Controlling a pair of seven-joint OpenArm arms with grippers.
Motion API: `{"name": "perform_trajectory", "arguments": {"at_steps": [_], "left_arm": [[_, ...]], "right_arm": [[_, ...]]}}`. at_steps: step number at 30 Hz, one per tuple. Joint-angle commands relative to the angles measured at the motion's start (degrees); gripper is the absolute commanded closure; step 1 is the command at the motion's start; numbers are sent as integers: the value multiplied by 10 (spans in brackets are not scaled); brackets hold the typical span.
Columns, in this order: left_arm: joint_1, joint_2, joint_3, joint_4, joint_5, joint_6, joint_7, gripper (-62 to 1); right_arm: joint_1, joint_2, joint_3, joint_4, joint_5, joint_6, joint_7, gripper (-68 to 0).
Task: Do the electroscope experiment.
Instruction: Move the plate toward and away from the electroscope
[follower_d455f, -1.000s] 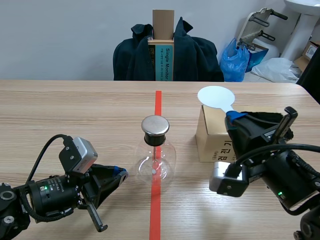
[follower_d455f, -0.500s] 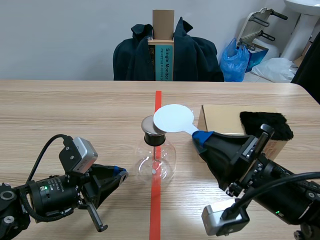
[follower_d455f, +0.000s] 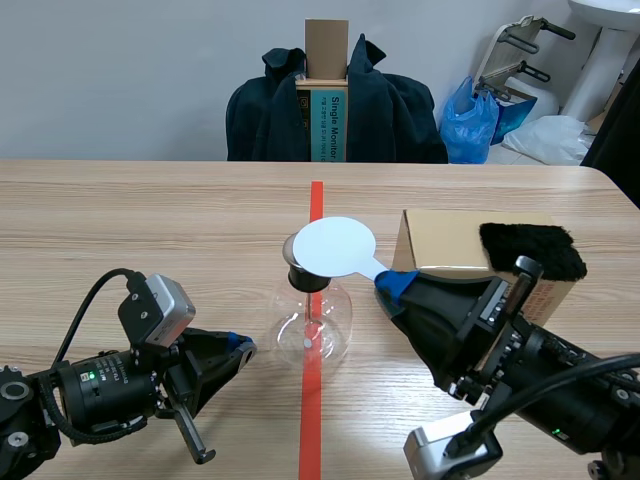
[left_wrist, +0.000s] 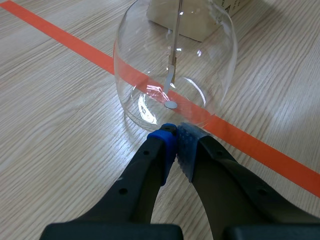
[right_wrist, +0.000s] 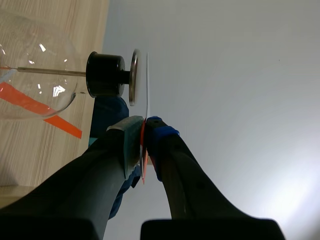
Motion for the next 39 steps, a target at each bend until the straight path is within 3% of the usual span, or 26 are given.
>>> {"name": "perform_trajectory", "arguments": {"at_steps": [1,6,11,24,28,33,39], "left_arm": [[0,1,-6,11,-5,-2,-8,-27],[0,1,-6,11,-5,-2,-8,-27],[0,1,-6,11,-5,-2,-8,-27],[0,1,-6,11,-5,-2,-8,-27],[0,1,-6,11,-5,-2,-8,-27],[0,1,-6,11,-5,-2,-6,-27],[0,1,-6,11,-5,-2,8,-27]], "right_arm": [[9,6,3,15,5,-4,4,-8],[9,6,3,15,5,-4,2,-8],[9,6,3,15,5,-4,-36,-8],[9,6,3,15,5,-4,-276,-8],[9,6,3,15,5,-4,-326,-8],[9,6,3,15,5,-4,-330,-8],[10,6,3,15,5,-4,-248,-8]]}}
